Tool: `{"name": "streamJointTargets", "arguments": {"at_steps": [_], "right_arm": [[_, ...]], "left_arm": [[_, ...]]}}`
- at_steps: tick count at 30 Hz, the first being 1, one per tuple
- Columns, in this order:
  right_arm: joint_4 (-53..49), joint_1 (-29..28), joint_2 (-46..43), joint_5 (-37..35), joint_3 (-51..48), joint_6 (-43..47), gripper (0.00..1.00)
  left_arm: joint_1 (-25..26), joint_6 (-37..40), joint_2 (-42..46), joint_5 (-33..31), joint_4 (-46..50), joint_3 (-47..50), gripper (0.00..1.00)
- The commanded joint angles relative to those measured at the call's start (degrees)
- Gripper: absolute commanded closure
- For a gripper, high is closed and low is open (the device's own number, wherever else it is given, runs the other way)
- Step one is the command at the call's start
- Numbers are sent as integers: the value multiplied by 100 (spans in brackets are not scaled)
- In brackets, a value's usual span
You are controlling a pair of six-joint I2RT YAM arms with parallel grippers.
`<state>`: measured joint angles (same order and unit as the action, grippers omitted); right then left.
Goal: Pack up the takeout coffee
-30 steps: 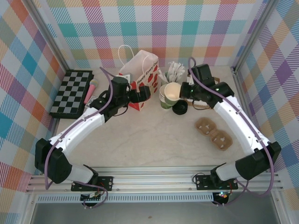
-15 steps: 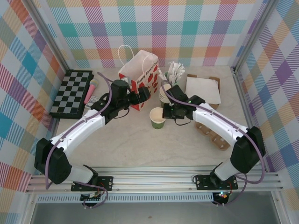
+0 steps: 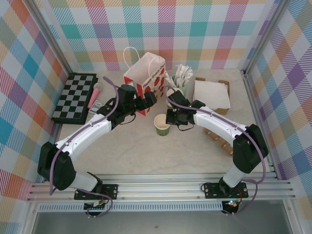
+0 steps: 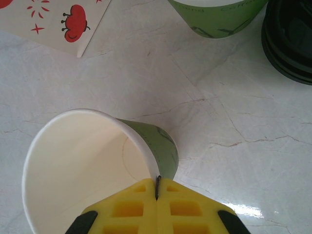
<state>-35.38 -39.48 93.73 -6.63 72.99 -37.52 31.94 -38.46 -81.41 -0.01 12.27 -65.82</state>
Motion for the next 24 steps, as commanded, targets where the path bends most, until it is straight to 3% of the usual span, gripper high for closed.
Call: {"name": "streamJointTargets", "arguments": {"at_steps": [1, 4, 8, 11, 16, 21, 24], "right_arm": [[136, -41, 66, -21, -78, -49, 100], [127, -42, 75, -38, -105, -45, 99], [192, -42, 9, 112, -77, -79, 81], [58, -42, -50, 166, 127, -75, 62], [-294, 161, -415, 323, 473, -170, 44], [-58, 1203, -1245, 319, -228, -749, 40], [354, 2200, -1427, 946, -784, -1163, 41]], "left_arm": [[19, -124, -60, -118, 46, 118, 0], [17, -255, -52, -278, 123, 159, 0], [12, -383, -126, -174, 292, 39, 0], [19, -268, -255, 133, 553, -185, 0], [31, -41, -279, 412, 605, -350, 0], [73, 80, -273, 365, 851, -467, 0], [197, -137, -197, 564, 695, -363, 0]]}}
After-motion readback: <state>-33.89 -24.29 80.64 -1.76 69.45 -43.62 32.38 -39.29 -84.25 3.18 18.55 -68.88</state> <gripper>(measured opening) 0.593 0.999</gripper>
